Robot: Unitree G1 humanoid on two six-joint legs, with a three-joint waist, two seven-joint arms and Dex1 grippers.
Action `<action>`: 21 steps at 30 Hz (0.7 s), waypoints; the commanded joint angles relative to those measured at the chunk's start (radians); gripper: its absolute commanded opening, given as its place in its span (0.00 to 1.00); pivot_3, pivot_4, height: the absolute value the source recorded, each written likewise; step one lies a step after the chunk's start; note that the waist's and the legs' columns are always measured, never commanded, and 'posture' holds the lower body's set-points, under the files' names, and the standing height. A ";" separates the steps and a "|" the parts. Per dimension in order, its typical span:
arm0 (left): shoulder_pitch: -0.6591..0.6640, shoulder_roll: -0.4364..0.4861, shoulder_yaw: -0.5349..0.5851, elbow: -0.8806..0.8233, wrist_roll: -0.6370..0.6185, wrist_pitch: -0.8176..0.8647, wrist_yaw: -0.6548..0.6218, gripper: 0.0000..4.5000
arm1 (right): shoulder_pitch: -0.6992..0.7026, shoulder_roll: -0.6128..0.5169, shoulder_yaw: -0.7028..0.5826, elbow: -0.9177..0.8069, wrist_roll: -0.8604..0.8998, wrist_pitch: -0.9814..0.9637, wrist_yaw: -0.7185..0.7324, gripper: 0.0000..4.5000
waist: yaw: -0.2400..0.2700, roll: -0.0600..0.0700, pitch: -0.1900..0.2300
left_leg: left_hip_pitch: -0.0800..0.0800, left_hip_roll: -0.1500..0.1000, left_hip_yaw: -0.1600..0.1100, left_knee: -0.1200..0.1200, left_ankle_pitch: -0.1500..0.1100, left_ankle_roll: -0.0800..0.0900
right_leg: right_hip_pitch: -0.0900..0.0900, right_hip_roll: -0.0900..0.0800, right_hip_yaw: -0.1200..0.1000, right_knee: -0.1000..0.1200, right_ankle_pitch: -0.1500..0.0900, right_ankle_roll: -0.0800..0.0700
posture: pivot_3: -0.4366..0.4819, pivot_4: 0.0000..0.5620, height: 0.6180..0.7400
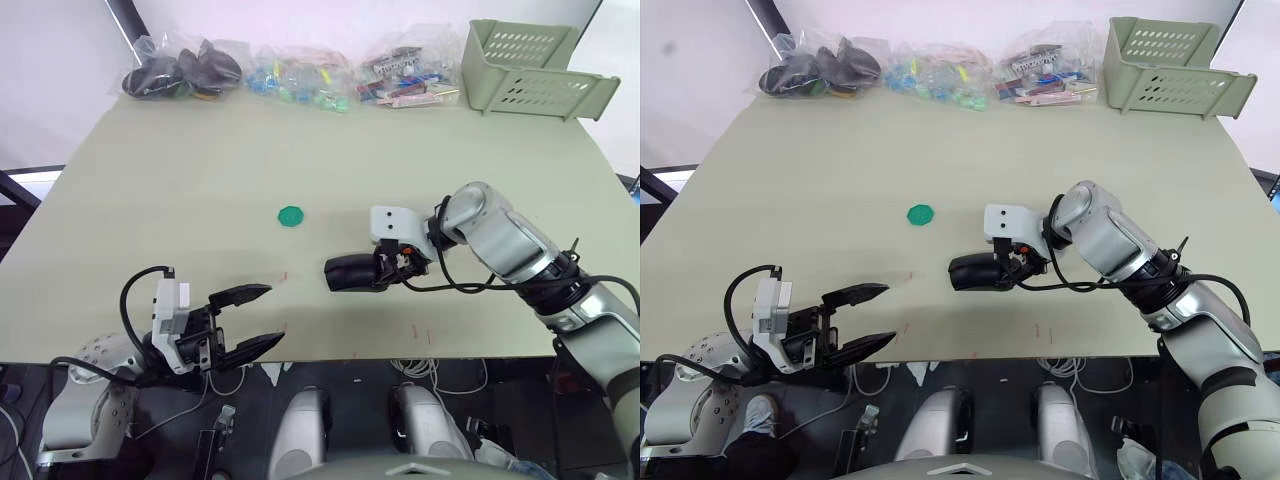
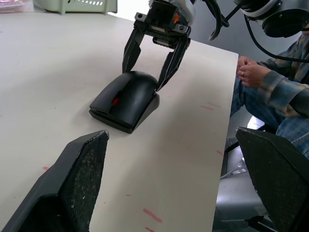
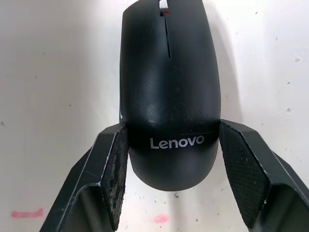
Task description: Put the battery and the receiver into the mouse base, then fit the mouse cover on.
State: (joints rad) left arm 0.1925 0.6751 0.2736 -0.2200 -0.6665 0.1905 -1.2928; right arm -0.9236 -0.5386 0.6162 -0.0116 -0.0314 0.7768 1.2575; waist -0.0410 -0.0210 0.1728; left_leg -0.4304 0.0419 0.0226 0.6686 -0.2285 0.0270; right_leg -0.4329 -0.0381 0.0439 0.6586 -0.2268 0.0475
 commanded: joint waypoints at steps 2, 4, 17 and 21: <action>-0.003 0.005 0.008 -0.016 -0.006 -0.014 -0.005 1.00 | -0.029 -0.002 -0.023 -0.020 0.007 -0.008 0.002 0.53 | 0.000 0.000 0.000 | 0.000 0.000 0.000 0.000 0.000 0.000 | 0.000 0.000 0.000 0.000 0.000 0.000 | 0.48 0.27 1.00; -0.002 0.005 0.008 -0.017 -0.006 -0.015 -0.005 1.00 | -0.029 -0.004 -0.024 -0.022 0.010 -0.006 0.005 0.53 | 0.000 0.000 0.000 | 0.000 0.000 0.000 0.000 0.000 0.000 | 0.000 0.000 0.000 0.000 0.000 0.000 | 0.48 0.27 1.00; 0.003 0.006 0.009 -0.021 -0.007 -0.013 -0.004 1.00 | -0.025 -0.010 -0.020 -0.032 0.009 -0.004 0.010 0.53 | 0.000 0.000 0.000 | 0.000 0.000 0.000 0.000 0.000 0.000 | 0.000 0.000 0.000 0.000 0.000 0.000 | 0.48 0.27 1.00; 0.003 0.005 0.009 -0.021 -0.007 -0.013 -0.004 1.00 | -0.025 -0.010 -0.021 -0.032 0.010 -0.003 0.010 0.79 | 0.000 0.000 0.000 | 0.000 0.000 0.000 0.000 0.000 0.000 | 0.000 0.000 0.000 0.000 0.000 0.000 | 0.48 0.27 1.00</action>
State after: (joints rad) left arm 0.1928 0.6751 0.2735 -0.2200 -0.6665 0.1905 -1.2925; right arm -0.9237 -0.5431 0.6162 -0.0142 -0.0295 0.7782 1.2633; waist -0.0409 -0.0210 0.1728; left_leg -0.4305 0.0418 0.0226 0.6686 -0.2285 0.0270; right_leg -0.4330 -0.0383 0.0439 0.6584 -0.2268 0.0475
